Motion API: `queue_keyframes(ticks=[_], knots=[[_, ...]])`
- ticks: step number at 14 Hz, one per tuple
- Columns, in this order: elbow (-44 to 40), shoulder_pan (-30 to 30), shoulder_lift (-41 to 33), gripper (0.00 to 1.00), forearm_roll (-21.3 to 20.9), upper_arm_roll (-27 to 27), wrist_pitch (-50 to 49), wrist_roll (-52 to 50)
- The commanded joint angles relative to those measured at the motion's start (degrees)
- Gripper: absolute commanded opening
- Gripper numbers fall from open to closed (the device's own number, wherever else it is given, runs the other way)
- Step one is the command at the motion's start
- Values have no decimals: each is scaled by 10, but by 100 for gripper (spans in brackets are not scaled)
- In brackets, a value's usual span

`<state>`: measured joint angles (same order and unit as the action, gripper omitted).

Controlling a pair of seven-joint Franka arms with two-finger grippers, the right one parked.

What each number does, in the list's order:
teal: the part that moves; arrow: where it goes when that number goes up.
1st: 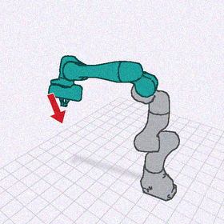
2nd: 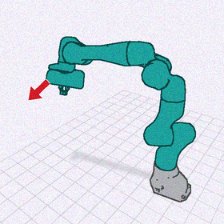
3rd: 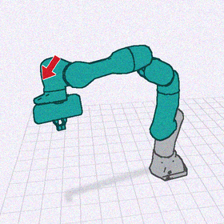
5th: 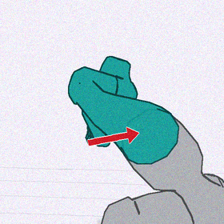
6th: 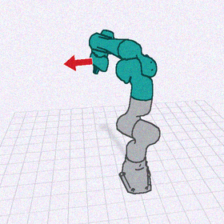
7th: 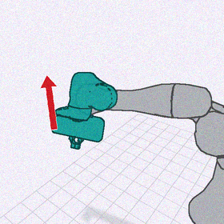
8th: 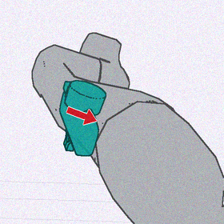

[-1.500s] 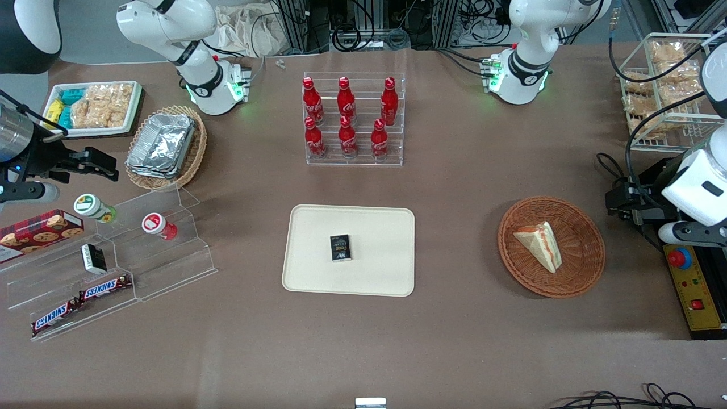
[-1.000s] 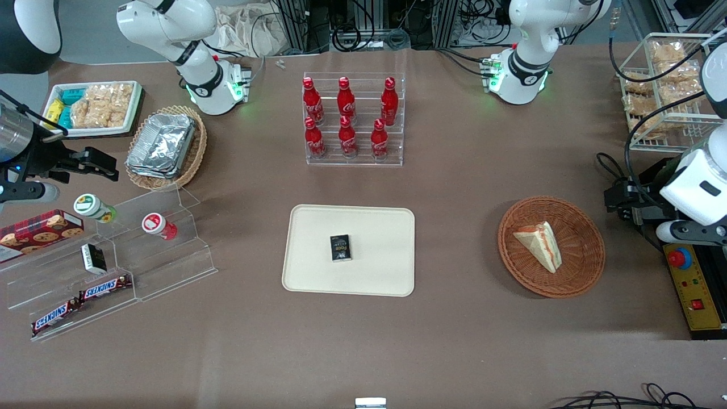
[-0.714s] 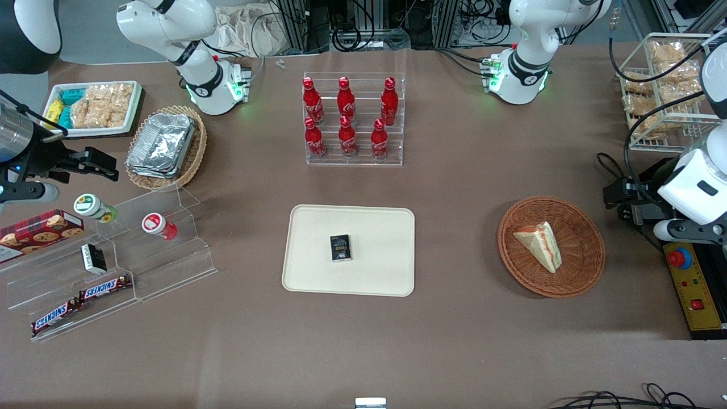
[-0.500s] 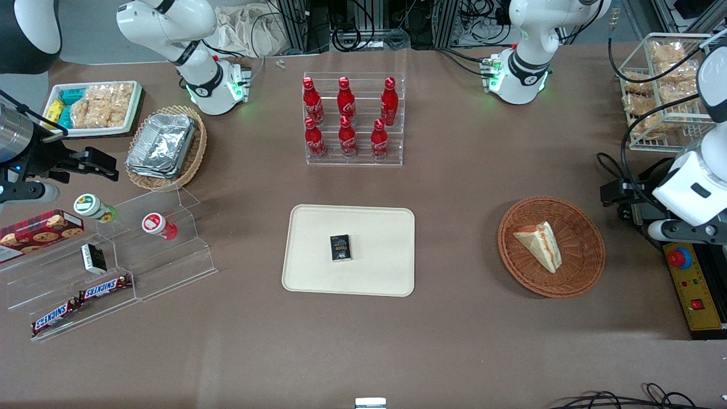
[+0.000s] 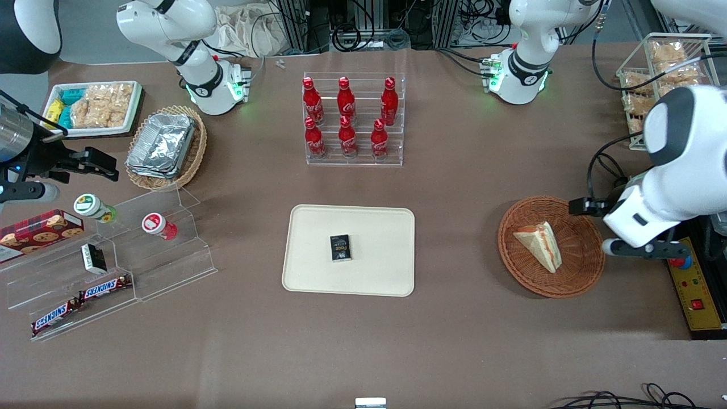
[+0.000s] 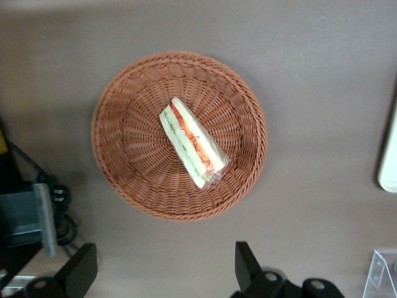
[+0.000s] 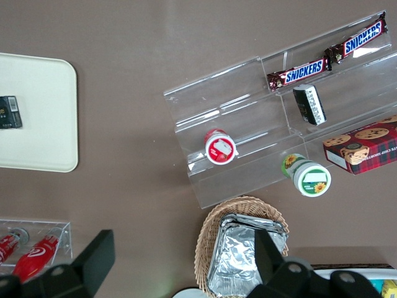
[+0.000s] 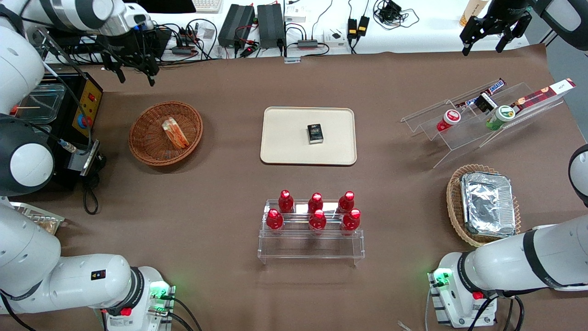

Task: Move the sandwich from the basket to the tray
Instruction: 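Lower the open left gripper over the wrapped sandwich in the basket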

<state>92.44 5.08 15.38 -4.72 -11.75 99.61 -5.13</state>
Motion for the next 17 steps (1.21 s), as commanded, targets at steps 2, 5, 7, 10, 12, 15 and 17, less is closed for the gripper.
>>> queue_keyframes(ticks=[2, 5, 7, 10, 12, 15, 17], knots=[[82, -12, -11, 99, -2, -1, 95, -98], [123, -9, -10, 100, 1, -1, 168, -149], [178, -3, -12, 100, 4, 1, 233, -155], [231, 5, -5, 99, 12, 1, 332, -242], [249, 5, 5, 99, 12, 2, 378, -297], [298, 5, 7, 99, 9, 4, 465, -334], [306, 6, 17, 99, 8, 5, 477, -338]])
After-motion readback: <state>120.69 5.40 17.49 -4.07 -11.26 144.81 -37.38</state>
